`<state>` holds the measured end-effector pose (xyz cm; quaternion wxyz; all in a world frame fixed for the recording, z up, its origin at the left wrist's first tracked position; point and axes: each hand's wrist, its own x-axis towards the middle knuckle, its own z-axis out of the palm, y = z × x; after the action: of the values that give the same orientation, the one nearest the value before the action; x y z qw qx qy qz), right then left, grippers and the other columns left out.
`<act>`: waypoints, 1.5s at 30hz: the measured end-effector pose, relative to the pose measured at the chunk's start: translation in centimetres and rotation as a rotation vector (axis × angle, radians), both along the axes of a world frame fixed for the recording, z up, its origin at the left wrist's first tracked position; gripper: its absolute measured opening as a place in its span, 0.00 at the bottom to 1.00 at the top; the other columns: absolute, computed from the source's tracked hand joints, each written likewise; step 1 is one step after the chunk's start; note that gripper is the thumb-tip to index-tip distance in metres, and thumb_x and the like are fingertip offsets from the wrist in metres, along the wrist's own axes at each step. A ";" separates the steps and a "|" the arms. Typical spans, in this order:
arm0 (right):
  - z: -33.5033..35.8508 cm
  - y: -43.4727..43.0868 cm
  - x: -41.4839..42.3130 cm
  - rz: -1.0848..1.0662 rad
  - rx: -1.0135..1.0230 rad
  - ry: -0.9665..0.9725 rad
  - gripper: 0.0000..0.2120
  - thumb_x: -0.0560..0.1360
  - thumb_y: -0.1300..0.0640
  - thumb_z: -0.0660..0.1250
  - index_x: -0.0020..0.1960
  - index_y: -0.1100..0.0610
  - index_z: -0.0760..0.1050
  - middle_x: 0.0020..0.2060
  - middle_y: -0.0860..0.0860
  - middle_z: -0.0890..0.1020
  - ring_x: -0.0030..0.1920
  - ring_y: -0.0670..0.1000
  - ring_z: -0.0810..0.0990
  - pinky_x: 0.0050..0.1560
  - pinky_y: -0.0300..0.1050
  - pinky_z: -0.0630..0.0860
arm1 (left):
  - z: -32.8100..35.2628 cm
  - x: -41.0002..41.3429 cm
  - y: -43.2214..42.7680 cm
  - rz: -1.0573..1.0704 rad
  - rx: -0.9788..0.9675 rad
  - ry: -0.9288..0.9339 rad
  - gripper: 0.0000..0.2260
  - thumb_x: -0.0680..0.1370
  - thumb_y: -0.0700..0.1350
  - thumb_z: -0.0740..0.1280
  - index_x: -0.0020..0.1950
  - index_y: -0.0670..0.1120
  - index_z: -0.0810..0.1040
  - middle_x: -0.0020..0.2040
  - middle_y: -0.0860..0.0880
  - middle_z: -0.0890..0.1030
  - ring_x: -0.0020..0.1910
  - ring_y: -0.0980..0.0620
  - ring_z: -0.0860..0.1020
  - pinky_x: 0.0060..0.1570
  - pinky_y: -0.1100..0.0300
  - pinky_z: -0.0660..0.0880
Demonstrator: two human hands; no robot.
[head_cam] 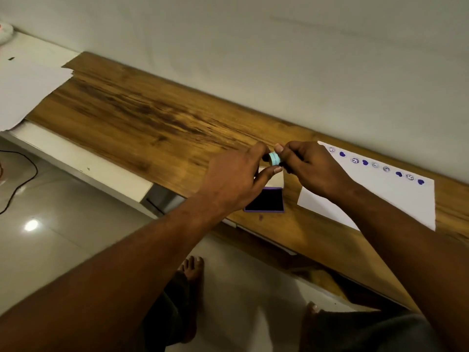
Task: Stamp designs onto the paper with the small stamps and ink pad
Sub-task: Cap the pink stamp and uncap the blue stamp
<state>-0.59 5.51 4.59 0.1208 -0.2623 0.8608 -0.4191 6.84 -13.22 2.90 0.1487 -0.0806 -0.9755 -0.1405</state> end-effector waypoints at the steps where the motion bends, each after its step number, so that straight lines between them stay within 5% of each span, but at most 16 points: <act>1: 0.0 0.4 0.0 0.003 -0.002 0.001 0.23 0.84 0.40 0.58 0.40 0.53 0.79 0.32 0.51 0.80 0.32 0.46 0.76 0.36 0.47 0.71 | 0.0 0.0 0.3 -0.012 -0.019 0.004 0.22 0.84 0.67 0.54 0.63 0.52 0.74 0.41 0.54 0.82 0.35 0.54 0.78 0.32 0.57 0.73; 5: 0.3 1.1 0.3 0.014 -0.068 0.006 0.22 0.85 0.42 0.57 0.37 0.48 0.77 0.29 0.48 0.77 0.31 0.44 0.74 0.36 0.44 0.70 | 0.1 -0.4 1.4 -0.077 0.069 -0.005 0.22 0.85 0.65 0.50 0.62 0.50 0.74 0.43 0.53 0.82 0.37 0.52 0.79 0.34 0.53 0.74; 8: 0.5 1.1 0.7 -0.019 -0.187 0.017 0.22 0.86 0.45 0.57 0.34 0.41 0.75 0.27 0.43 0.77 0.31 0.43 0.75 0.37 0.37 0.69 | -0.1 -0.7 2.4 -0.134 0.435 -0.151 0.17 0.86 0.62 0.52 0.56 0.53 0.74 0.40 0.53 0.82 0.38 0.55 0.79 0.38 0.53 0.74; 11: 0.5 1.0 0.9 -0.025 -0.231 0.037 0.21 0.87 0.47 0.56 0.35 0.41 0.72 0.28 0.41 0.76 0.32 0.43 0.74 0.39 0.37 0.69 | -0.3 -0.9 3.0 -0.150 0.754 -0.239 0.16 0.87 0.58 0.54 0.53 0.51 0.76 0.38 0.50 0.82 0.33 0.55 0.76 0.37 0.55 0.71; 16: 0.1 0.9 0.9 -0.019 -0.272 0.085 0.19 0.86 0.49 0.57 0.37 0.46 0.73 0.30 0.44 0.75 0.34 0.44 0.74 0.38 0.37 0.69 | 0.0 -0.9 3.0 -0.164 0.957 -0.370 0.18 0.87 0.58 0.55 0.60 0.48 0.78 0.38 0.48 0.81 0.29 0.59 0.70 0.33 0.63 0.68; 21: -0.3 0.0 1.2 0.040 -0.246 0.153 0.17 0.87 0.52 0.58 0.40 0.48 0.73 0.31 0.49 0.74 0.33 0.48 0.72 0.35 0.42 0.67 | 0.6 0.2 1.6 -0.149 1.139 -0.498 0.18 0.87 0.57 0.53 0.46 0.50 0.74 0.37 0.51 0.78 0.34 0.54 0.72 0.35 0.66 0.70; 23: -0.7 -0.1 1.2 0.060 -0.209 0.142 0.16 0.86 0.51 0.58 0.42 0.53 0.75 0.32 0.50 0.76 0.34 0.49 0.75 0.36 0.44 0.68 | 0.7 0.8 0.0 -0.175 1.044 -0.456 0.17 0.88 0.54 0.53 0.48 0.48 0.74 0.38 0.51 0.78 0.35 0.57 0.74 0.36 0.65 0.71; 27: -1.6 -0.2 1.1 0.069 -0.152 0.108 0.18 0.86 0.47 0.58 0.44 0.55 0.78 0.34 0.49 0.79 0.37 0.49 0.77 0.36 0.44 0.69 | -0.8 2.8 -4.7 -0.128 0.646 -0.267 0.15 0.87 0.55 0.59 0.55 0.46 0.78 0.42 0.52 0.81 0.40 0.49 0.80 0.41 0.44 0.77; 32: -1.9 -0.7 1.4 0.056 -0.138 0.093 0.17 0.85 0.47 0.59 0.42 0.51 0.77 0.33 0.46 0.77 0.36 0.48 0.75 0.37 0.48 0.69 | -5.6 6.6 -7.9 0.272 0.294 -0.040 0.21 0.82 0.65 0.60 0.67 0.57 0.82 0.63 0.53 0.80 0.62 0.49 0.76 0.57 0.49 0.73; 37: -1.4 -1.7 1.8 0.053 -0.155 0.101 0.18 0.86 0.49 0.59 0.40 0.54 0.75 0.30 0.47 0.75 0.33 0.45 0.72 0.36 0.46 0.67 | -9.6 7.6 -8.0 0.457 0.298 -0.141 0.24 0.81 0.68 0.59 0.74 0.63 0.76 0.79 0.54 0.69 0.82 0.47 0.58 0.74 0.40 0.56; 45: -2.2 -2.1 1.8 0.066 -0.131 0.084 0.19 0.84 0.46 0.59 0.43 0.56 0.79 0.32 0.45 0.78 0.35 0.42 0.76 0.35 0.36 0.66 | -12.6 7.3 -8.1 0.494 0.294 -0.163 0.23 0.84 0.66 0.53 0.78 0.65 0.70 0.86 0.54 0.53 0.85 0.48 0.40 0.79 0.36 0.43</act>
<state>1.17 3.41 2.42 0.0810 -0.3151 0.8267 -0.4591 14.14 -21.32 -9.67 0.1096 0.1931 -0.9435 -0.2460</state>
